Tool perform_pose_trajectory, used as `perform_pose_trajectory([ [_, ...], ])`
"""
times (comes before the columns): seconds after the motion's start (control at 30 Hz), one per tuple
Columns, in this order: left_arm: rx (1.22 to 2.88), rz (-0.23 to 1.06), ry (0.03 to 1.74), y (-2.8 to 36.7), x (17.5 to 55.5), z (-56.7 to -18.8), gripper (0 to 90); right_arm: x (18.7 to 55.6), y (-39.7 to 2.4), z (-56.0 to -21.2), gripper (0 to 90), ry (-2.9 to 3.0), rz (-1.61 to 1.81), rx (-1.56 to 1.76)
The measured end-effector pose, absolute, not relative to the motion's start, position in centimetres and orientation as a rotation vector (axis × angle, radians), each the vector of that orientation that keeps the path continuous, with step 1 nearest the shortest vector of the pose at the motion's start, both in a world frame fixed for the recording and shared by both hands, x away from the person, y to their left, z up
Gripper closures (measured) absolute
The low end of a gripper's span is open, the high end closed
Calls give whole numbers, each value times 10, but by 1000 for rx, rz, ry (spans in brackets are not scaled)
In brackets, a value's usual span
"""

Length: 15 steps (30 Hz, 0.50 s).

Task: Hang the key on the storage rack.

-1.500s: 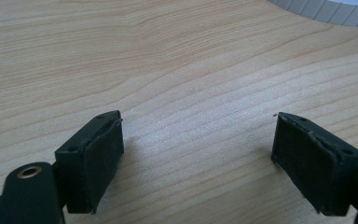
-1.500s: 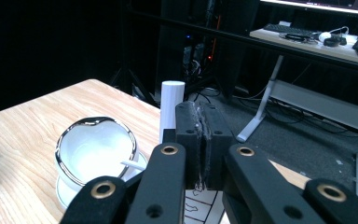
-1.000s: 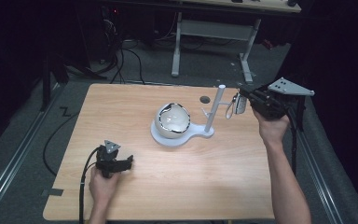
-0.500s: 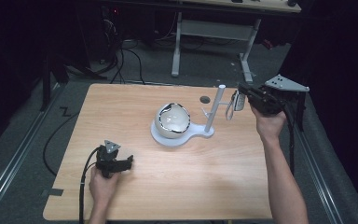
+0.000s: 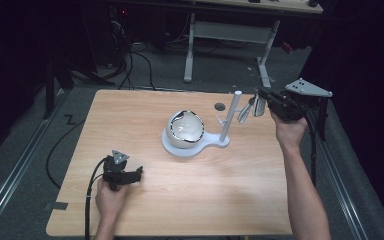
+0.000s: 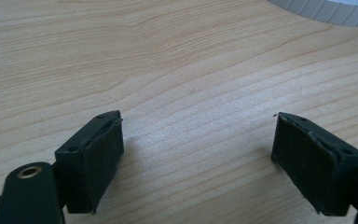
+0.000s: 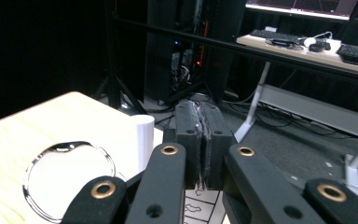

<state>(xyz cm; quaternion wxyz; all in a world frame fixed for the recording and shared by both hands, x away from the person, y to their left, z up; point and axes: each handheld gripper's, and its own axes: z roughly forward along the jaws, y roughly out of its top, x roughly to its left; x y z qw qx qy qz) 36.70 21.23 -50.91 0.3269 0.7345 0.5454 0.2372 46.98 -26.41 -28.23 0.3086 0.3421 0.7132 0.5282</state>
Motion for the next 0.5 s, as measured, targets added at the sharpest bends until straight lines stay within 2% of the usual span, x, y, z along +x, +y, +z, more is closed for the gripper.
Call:
perform_pose_trajectory([
  [0.5,1924,621,1429,212,367,-509,170,474,-265,-307,881,1915,1299,945],
])
